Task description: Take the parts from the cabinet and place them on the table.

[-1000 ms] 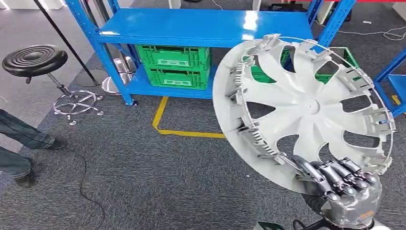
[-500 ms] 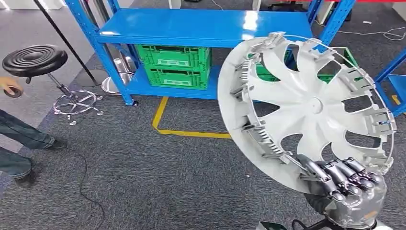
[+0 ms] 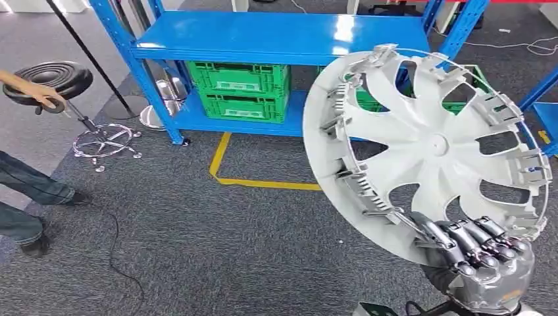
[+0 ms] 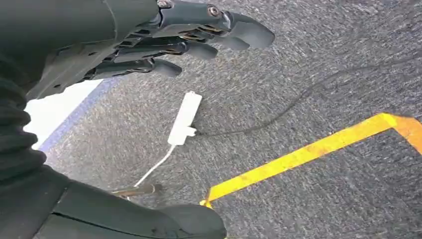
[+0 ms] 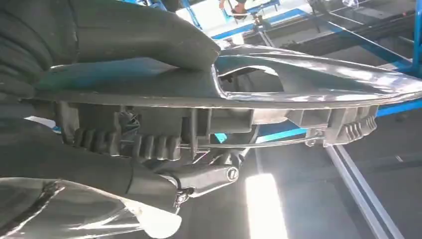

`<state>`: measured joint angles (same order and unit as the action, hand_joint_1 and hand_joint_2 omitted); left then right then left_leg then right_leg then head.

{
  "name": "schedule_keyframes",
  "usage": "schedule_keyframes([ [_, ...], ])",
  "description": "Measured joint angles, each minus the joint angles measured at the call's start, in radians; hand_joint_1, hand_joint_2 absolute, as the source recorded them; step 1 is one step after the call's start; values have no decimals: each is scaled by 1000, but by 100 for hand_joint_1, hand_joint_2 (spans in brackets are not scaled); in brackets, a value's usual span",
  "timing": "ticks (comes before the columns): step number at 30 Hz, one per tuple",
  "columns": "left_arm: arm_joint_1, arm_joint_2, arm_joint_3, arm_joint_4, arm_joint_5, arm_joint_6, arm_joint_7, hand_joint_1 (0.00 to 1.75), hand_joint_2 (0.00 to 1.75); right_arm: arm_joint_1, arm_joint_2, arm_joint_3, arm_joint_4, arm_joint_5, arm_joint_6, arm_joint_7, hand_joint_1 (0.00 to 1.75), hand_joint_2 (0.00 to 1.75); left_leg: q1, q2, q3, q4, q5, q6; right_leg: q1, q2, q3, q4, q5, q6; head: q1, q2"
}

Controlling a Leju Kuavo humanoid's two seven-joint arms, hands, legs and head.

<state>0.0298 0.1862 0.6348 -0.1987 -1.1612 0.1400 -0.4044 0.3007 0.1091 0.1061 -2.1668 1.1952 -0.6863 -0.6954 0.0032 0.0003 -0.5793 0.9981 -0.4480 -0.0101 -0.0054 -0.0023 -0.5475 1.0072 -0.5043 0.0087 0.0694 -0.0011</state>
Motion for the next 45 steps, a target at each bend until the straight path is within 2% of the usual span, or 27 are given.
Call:
schedule_keyframes([
  [11,-1,13,46,-8,40,115,-92,0,175,10,2,-7,-8,13,0,0,175,175,0,0,0,0,0,0,0,0,0,0,0,0,0,0],
  [18,-6,11,69,-15,45,133,-97,0,175,15,2,-9,-11,17,0,0,175,175,0,0,0,0,0,0,0,0,0,0,0,0,0,0],
  [22,-70,-57,85,-49,53,217,28,0,175,-2,22,-3,1,34,0,0,175,175,-2,-5,0,1,1,1,-2,-6,-8,0,0,1,0,0],
  [24,-126,-103,92,-90,65,216,135,0,175,-23,29,19,26,30,0,0,175,175,-1,-6,-2,1,2,1,-1,-7,-4,0,1,1,1,0],
  [26,-173,-122,91,-142,76,185,193,0,175,-46,36,44,54,32,0,0,175,175,-1,-6,-5,1,7,0,0,-6,-2,0,6,0,1,0],
  [30,-210,-116,90,-241,109,132,203,0,175,-58,40,71,86,23,0,0,175,175,0,-5,-6,1,8,-1,0,-3,-4,1,8,1,1,0],
  [35,-209,-105,88,-266,119,117,190,0,175,-83,40,81,102,5,0,0,175,175,-1,-5,-7,1,8,0,-1,-3,-6,1,8,1,0,0],
  [39,-201,-118,72,-207,104,111,190,0,175,-90,40,85,109,3,0,0,175,175,-2,-5,-8,1,8,0,-2,-3,-6,0,8,1,0,0],
  [45,-158,-183,39,-112,73,79,207,0,175,-87,40,87,109,6,0,0,175,175,-3,-5,-9,1,7,0,-4,-3,-7,0,8,1,1,0],
])
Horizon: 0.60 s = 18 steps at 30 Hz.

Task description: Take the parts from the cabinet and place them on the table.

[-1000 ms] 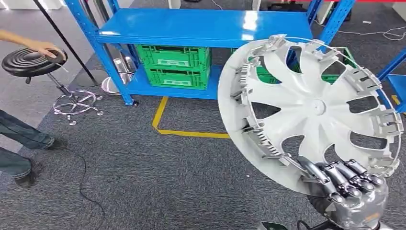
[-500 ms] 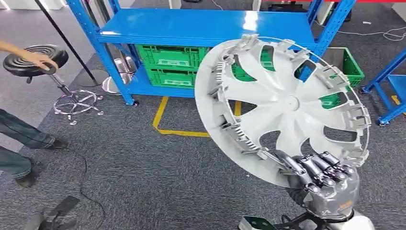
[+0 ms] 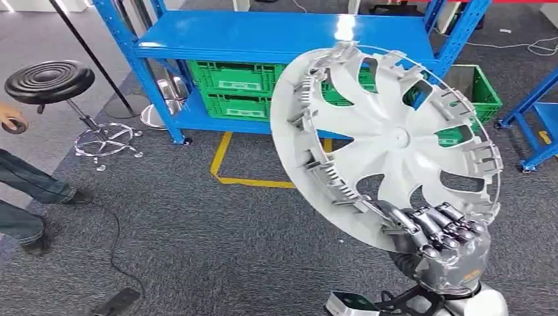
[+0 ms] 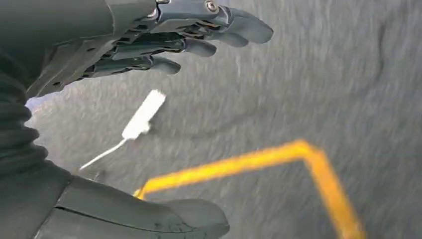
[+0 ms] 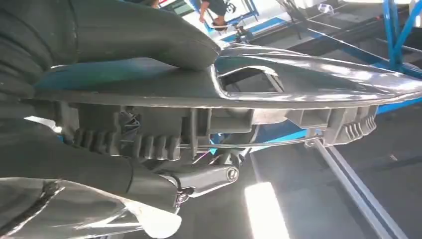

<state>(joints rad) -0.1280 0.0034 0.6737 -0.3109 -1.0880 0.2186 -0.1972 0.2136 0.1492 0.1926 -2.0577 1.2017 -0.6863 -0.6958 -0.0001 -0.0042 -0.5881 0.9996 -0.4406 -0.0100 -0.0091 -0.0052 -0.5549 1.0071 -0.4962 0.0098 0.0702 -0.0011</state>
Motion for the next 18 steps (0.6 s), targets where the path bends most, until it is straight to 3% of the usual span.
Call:
schedule_keyframes([
  [9,32,-91,-37,63,-24,-56,36,0,175,13,0,0,-10,18,0,0,175,175,0,0,0,0,0,1,0,0,0,0,0,0,0,0],
  [18,34,-106,-42,77,-24,-57,39,0,175,15,0,-1,-12,18,0,0,175,175,0,0,0,0,0,1,0,0,0,0,0,0,0,0],
])
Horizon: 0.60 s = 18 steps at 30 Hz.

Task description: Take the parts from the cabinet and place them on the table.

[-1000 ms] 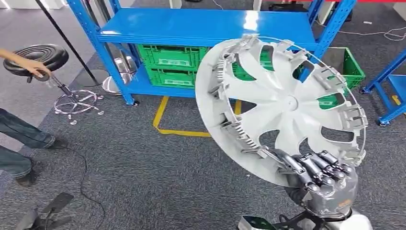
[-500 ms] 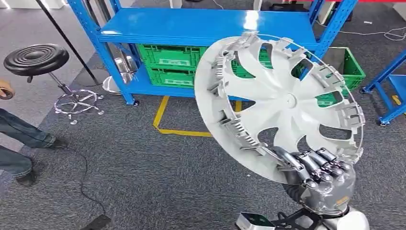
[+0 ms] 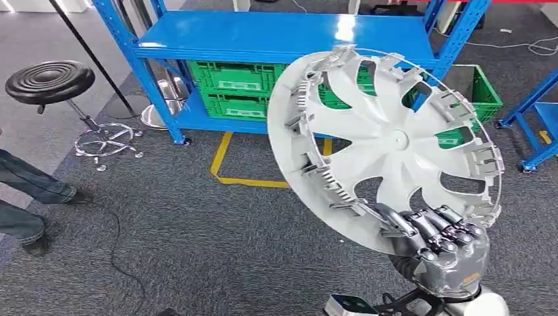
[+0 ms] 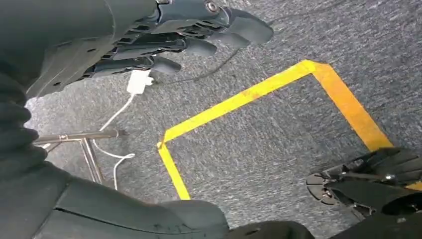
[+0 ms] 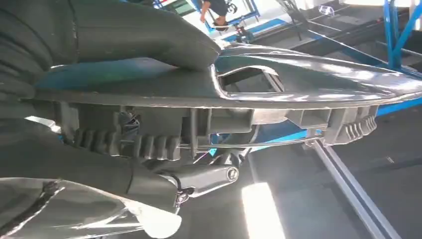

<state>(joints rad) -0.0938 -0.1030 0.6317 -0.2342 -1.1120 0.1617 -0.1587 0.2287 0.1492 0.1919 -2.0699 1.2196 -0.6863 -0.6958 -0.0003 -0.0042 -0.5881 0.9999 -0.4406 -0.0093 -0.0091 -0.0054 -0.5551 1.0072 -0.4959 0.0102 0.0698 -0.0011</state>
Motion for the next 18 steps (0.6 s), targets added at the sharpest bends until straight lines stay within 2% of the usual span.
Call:
schedule_keyframes([
  [8,13,-40,-20,8,-30,-54,21,0,175,10,0,0,-20,15,0,0,175,175,0,0,-1,0,0,0,-1,-1,0,0,0,0,0,0],
  [11,13,-40,-35,8,-52,-90,1,0,175,16,0,0,-24,14,0,0,175,175,-1,0,-1,0,0,0,-1,-1,0,0,0,0,0,0],
  [18,13,-40,-42,8,-47,-103,-31,0,175,23,0,-1,-26,5,0,0,175,175,-1,0,-1,0,0,1,-1,-1,0,0,0,0,0,0],
])
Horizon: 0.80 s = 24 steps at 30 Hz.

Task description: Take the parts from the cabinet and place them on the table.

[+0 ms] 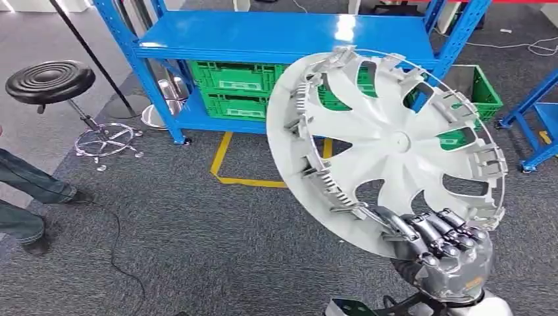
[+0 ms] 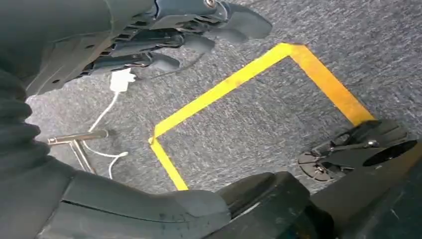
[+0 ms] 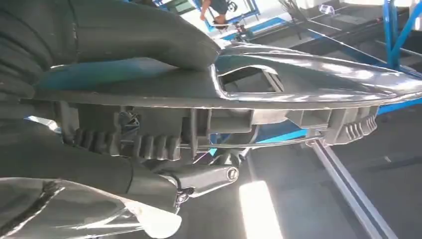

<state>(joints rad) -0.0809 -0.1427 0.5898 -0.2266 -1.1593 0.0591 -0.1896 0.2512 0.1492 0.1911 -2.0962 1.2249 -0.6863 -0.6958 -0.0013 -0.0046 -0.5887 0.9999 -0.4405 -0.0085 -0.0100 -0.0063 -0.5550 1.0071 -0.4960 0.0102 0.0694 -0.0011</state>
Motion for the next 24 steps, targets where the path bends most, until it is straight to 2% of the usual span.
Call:
schedule_keyframes([
  [4,0,0,-9,0,-12,5,-3,0,175,1,0,-1,-3,-11,0,0,175,175,0,0,0,0,0,0,0,0,0,0,0,0,0,0],
  [9,-1,-12,-17,0,-23,46,19,0,175,1,0,-4,-3,-22,0,0,175,175,-1,0,0,0,0,0,0,0,0,0,0,0,0,0],
  [18,-3,-15,-30,0,-32,53,23,0,175,0,0,-5,-2,-20,0,0,175,175,-1,0,0,0,0,0,0,0,0,0,0,0,0,0],
  [24,-6,-16,-32,0,-35,54,33,0,175,-5,1,-6,4,-22,0,0,175,175,-4,0,-1,4,-3,6,-4,0,1,-1,1,4,0,0],
])
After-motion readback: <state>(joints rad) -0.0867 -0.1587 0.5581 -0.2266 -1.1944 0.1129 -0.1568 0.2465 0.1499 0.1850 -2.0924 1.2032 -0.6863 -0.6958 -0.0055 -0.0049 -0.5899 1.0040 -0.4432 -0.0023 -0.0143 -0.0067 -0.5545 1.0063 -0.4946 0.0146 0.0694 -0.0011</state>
